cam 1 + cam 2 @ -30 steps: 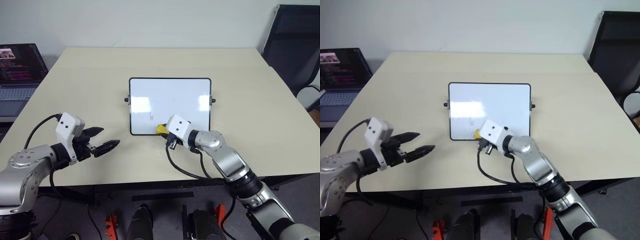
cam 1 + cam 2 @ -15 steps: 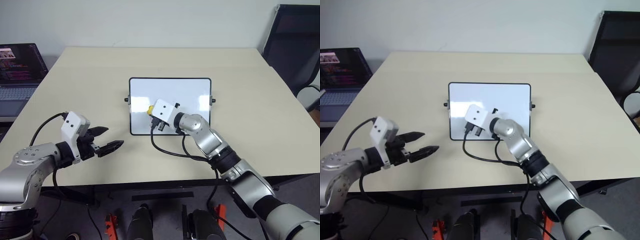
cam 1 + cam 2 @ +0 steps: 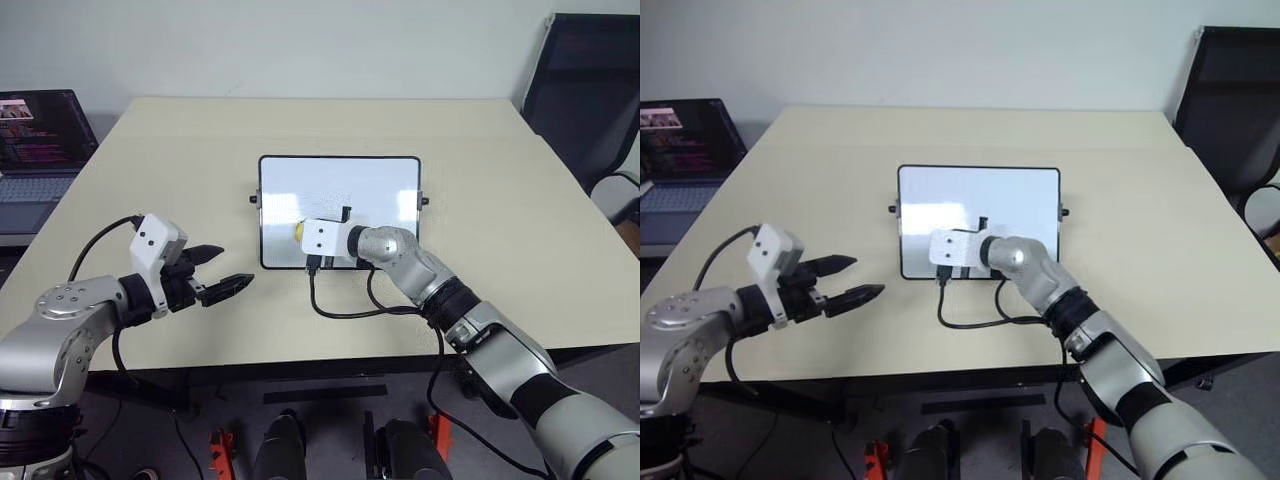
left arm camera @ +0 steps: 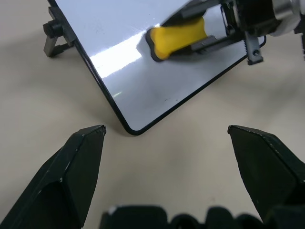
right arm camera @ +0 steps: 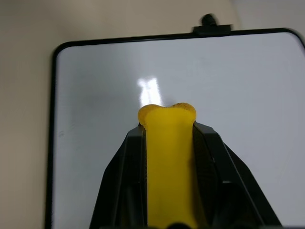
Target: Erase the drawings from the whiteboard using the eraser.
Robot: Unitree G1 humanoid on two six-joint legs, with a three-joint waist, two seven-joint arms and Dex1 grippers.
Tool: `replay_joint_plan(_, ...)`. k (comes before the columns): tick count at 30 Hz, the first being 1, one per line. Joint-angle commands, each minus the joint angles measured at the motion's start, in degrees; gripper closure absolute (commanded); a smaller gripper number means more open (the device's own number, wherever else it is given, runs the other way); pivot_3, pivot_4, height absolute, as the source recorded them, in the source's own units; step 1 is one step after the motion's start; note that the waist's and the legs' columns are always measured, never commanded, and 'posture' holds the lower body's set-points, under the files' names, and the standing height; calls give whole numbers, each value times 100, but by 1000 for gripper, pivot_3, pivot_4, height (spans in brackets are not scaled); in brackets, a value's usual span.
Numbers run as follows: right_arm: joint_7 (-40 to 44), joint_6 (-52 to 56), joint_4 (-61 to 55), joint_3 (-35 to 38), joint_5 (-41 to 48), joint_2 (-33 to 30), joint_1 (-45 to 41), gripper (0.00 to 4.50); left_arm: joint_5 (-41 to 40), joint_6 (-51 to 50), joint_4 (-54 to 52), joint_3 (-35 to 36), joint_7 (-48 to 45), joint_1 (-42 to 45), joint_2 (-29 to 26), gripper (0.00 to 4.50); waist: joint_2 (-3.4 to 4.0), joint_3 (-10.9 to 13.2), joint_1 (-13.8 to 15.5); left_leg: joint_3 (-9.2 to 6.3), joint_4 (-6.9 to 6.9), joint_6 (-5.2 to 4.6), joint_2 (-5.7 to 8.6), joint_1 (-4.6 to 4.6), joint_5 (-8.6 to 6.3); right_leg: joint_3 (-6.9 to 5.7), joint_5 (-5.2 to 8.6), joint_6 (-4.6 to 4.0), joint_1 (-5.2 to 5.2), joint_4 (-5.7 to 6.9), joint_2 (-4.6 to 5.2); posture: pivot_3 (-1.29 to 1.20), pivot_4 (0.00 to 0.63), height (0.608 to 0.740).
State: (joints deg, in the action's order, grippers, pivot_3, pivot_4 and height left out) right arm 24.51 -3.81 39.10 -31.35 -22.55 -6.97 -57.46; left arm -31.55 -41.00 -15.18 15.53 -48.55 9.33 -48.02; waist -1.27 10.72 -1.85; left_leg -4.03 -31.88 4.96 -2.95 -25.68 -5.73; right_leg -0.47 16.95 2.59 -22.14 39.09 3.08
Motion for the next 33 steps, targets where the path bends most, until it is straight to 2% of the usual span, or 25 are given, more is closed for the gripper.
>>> replay_joint_plan(1, -85, -47, 215, 156, -133, -60, -155, 3515, -27, 101, -51, 79, -65, 74, -84, 0, 0, 0, 11, -2, -1, -1, 0, 0, 1, -1, -2, 0, -3, -1, 0, 0, 150, 740)
replay_joint_plan(4, 735, 39, 68, -121, -215, -211, 79, 3515, -19, 103, -34, 102, -86, 68, -95, 0, -1, -1, 14, -1, -4, -2, 0, 2, 2, -2, -3, 2, -11, -9, 1, 0, 150, 740)
replay_joint_plan(8, 1439, 71, -173, -302, -270, -470, 305, 3515, -6, 108, -12, 118, -105, 67, -102, 0, -2, -2, 14, -1, -4, -3, 0, 5, 2, -2, -2, 1, -6, -9, 0, 0, 150, 740)
replay_joint_plan(11, 1059, -10, -120, -129, -295, -442, 221, 3515, 1, 117, 14, 109, -122, 84, -106, 0, -2, -2, 12, -1, -4, -5, -1, 5, 3, -1, -2, 1, 1, -7, 0, 0, 150, 740)
replay_joint_plan(15, 161, -53, -165, 463, 27, -140, 47, 3515, 14, 128, 54, 57, -144, 148, -107, 0, 0, 0, 13, -2, -3, -5, -1, 7, 3, -3, -9, 1, -9, -4, 0, 0, 150, 740)
replay_joint_plan(18, 25, 259, -563, 940, 424, 30, 236, 3515, 32, 164, 117, -4, -194, 225, -111, 0, -1, 0, 22, -3, -4, -5, -1, 5, 4, -4, -17, -1, -11, -6, 1, 0, 150, 740)
replay_joint_plan(21, 116, 887, -1506, 1411, 849, 52, 708, 3515, 89, 235, 184, -189, -278, 391, -91, 0, -3, -2, 36, -3, -4, -6, -1, -5, 5, -3, -16, 0, -6, -13, 1, 0, 150, 740)
replay_joint_plan(28, 57, 3465, -5011, 2665, 1594, -147, 2267, 3515, 400, 658, 243, -1125, -639, 1281, 100, 0, 1, 1, 59, 5, 9, -5, 1, -34, 4, -1, -27, 21, -10, -10, 0, 0, 150, 740)
replay_joint_plan(33, -87, 5024, -6516, 3450, 1725, -584, 3329, 3515, 770, 1166, 749, -2096, -1273, 2254, 496, 0, 1, 0, 61, 7, 5, -4, 1, -32, 3, -3, 0, 47, -8, -12, 0, 0, 150, 740)
